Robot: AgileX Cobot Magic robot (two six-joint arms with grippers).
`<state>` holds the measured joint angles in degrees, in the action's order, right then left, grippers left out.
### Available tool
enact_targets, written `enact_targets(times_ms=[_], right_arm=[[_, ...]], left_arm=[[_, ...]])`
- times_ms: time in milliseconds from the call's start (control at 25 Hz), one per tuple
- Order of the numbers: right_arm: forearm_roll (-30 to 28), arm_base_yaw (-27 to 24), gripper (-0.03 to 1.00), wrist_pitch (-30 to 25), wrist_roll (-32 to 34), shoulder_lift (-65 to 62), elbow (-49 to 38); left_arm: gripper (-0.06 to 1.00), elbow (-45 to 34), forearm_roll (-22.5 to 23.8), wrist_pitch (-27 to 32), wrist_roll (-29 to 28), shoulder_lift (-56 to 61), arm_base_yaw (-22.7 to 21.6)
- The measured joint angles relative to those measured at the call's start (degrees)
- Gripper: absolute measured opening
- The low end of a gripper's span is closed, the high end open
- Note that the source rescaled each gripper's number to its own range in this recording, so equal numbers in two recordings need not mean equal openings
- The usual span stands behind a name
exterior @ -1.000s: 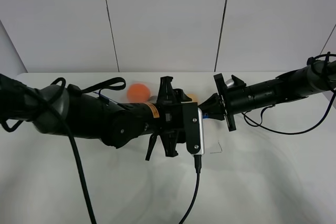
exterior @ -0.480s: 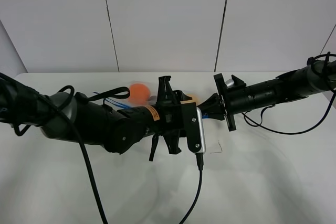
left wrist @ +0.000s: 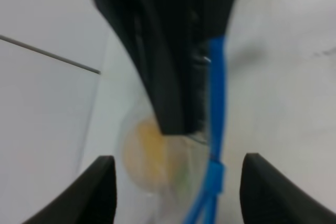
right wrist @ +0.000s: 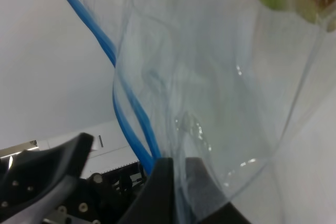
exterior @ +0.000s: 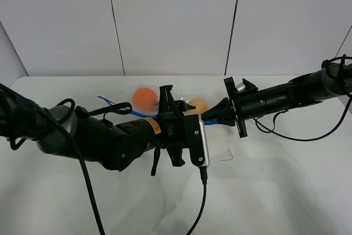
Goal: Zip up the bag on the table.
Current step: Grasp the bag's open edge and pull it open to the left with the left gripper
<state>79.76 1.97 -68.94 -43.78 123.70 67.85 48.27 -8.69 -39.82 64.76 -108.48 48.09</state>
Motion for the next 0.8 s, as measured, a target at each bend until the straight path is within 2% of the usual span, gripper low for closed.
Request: enact_targets(times_ms=[200, 440, 720, 800], right_arm=[[0.02, 0.0, 0.0, 0.0, 0.0, 0.0, 0.0], [0.08, 0.0, 0.0, 0.0, 0.0, 0.0, 0.0], [0.07, 0.0, 0.0, 0.0, 0.0, 0.0, 0.0], [0.07, 0.0, 0.0, 0.0, 0.0, 0.0, 0.0]], left_arm=[[0.73, 0.0, -0.05, -0.86, -0.04, -1.32, 0.0], [0.57, 0.0, -0.05, -1.28, -0.04, -2.09, 0.0], [0.5, 0.0, -0.05, -2.01, -0.04, -2.09, 0.0], [0.42, 0.0, -0.05, -2.08, -0.04, -2.09, 0.0]])
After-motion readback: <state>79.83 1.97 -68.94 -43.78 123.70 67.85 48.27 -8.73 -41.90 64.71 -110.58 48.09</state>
